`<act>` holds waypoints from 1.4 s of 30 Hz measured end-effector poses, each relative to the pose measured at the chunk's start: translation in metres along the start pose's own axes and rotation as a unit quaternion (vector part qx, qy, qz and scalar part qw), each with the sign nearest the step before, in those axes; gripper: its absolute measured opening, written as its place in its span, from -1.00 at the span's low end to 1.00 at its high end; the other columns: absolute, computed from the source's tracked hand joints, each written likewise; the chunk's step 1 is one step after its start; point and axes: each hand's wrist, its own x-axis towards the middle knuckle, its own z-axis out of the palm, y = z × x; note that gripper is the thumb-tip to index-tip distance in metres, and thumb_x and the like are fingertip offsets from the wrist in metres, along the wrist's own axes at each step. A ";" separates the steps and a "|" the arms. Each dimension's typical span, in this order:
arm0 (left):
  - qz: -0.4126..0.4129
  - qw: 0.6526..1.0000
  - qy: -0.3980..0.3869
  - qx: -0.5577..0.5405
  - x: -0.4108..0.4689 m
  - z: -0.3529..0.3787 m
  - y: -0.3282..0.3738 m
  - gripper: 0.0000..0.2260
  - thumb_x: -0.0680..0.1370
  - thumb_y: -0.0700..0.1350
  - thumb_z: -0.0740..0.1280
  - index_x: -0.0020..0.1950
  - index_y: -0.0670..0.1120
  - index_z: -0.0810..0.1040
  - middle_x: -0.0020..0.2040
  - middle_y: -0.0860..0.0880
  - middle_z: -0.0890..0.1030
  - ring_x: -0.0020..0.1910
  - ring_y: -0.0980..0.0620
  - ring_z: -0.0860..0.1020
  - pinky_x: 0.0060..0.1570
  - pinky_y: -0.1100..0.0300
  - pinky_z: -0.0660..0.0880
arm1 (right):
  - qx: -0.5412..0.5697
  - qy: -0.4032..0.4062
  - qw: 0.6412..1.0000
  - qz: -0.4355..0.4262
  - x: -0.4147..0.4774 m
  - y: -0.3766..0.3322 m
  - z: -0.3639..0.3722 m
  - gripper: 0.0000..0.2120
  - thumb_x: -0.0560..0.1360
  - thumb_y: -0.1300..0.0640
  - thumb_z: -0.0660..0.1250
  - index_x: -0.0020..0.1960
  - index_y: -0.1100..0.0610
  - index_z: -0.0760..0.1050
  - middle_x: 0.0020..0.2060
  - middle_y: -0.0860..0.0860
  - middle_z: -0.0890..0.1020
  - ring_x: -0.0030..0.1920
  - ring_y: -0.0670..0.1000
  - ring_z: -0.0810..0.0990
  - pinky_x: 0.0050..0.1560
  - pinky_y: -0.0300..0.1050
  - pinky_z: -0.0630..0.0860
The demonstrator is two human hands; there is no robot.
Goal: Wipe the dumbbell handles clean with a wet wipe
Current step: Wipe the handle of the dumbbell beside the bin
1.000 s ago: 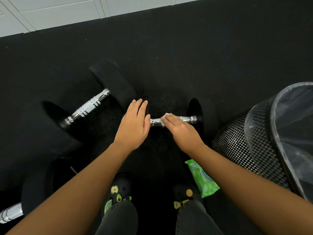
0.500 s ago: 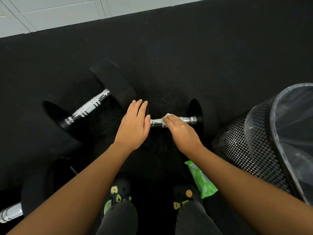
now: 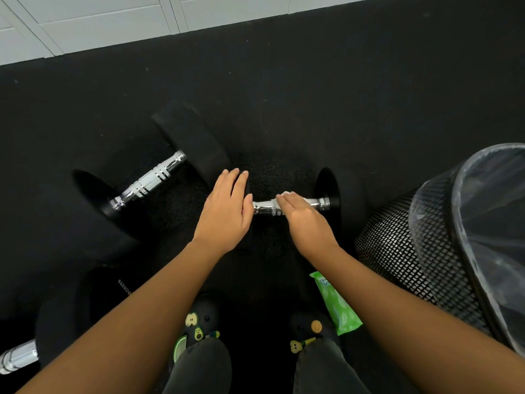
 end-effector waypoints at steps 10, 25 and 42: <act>0.004 1.000 0.003 0.002 0.000 0.001 0.000 -0.50 0.57 0.00 -0.02 0.39 -0.25 0.34 0.37 -0.23 0.39 0.42 -0.19 0.30 0.29 -0.03 0.35 | 0.020 0.009 1.000 0.007 0.003 0.003 0.000 -0.50 0.55 0.39 0.09 0.47 0.21 0.16 0.44 0.12 0.28 0.48 0.08 0.16 0.46 -0.14 0.05; 0.008 1.000 0.001 0.001 0.000 0.000 0.000 -0.51 0.58 -0.01 -0.01 0.39 -0.27 0.35 0.37 -0.23 0.39 0.41 -0.20 0.31 0.30 -0.01 0.34 | 0.041 0.016 0.998 0.039 0.002 0.010 -0.002 -0.48 0.53 0.42 0.07 0.47 0.18 0.18 0.44 0.09 0.29 0.48 0.04 0.14 0.45 -0.17 0.04; 0.005 1.000 0.001 -0.002 -0.001 -0.001 0.000 -0.49 0.57 0.01 -0.03 0.41 -0.24 0.33 0.39 -0.21 0.37 0.43 -0.18 0.28 0.31 0.00 0.32 | 0.067 0.043 0.996 0.039 0.008 0.006 0.001 -0.63 0.51 0.38 0.15 0.30 0.25 0.41 0.19 0.14 0.52 0.21 0.09 0.45 0.28 -0.14 0.31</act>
